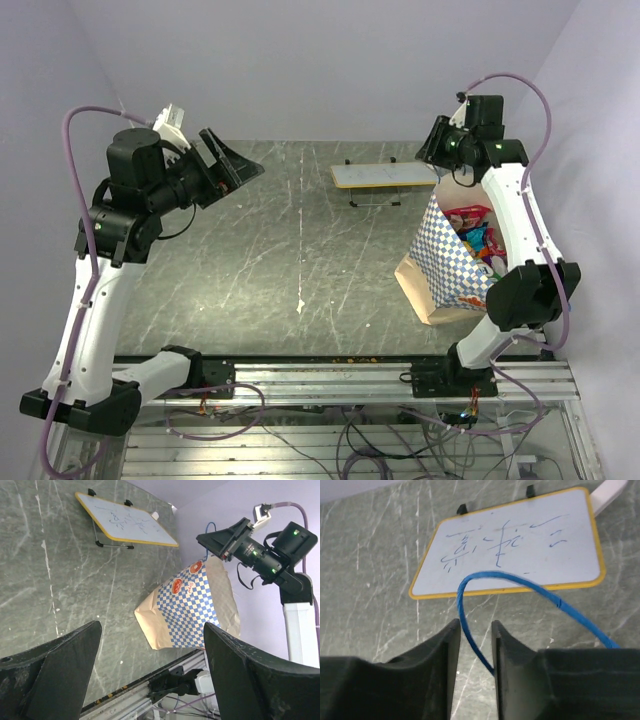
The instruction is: Take the snacks out of the paper bag
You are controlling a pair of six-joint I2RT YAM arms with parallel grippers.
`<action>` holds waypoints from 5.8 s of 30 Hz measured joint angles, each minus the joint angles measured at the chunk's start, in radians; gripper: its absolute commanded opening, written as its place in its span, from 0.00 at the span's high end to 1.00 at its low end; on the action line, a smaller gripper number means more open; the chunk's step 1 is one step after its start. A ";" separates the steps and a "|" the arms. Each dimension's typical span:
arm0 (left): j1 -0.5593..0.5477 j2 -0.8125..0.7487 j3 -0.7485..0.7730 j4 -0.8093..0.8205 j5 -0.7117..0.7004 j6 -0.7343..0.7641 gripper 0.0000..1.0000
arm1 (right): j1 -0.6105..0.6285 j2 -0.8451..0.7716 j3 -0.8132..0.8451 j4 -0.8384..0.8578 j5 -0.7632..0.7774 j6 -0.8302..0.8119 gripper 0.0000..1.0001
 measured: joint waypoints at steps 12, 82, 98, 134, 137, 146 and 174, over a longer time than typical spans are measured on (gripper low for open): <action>0.000 -0.027 -0.028 0.035 0.057 -0.029 0.08 | 0.055 -0.058 -0.059 -0.039 -0.173 0.013 1.00; -0.444 0.219 -0.300 0.355 0.042 -0.259 0.93 | 0.282 -0.325 0.047 -0.484 0.663 0.000 0.00; -0.223 0.268 -0.193 0.235 0.076 -0.208 0.93 | 0.123 -0.357 0.000 -0.442 0.761 -0.122 0.00; -0.103 0.180 -0.259 0.156 0.181 -0.167 0.93 | 0.089 -0.595 -0.327 -0.261 0.359 0.179 0.70; -0.103 0.180 -0.259 0.153 0.183 -0.167 0.93 | 0.089 -0.615 -0.351 -0.227 0.351 0.198 0.96; -0.100 0.169 -0.280 0.158 0.200 -0.176 0.89 | 0.089 -0.628 -0.351 -0.142 0.306 0.203 1.00; -0.110 0.039 -0.178 -0.072 0.116 -0.063 0.04 | 0.090 -0.504 -0.103 -0.195 0.158 0.084 1.00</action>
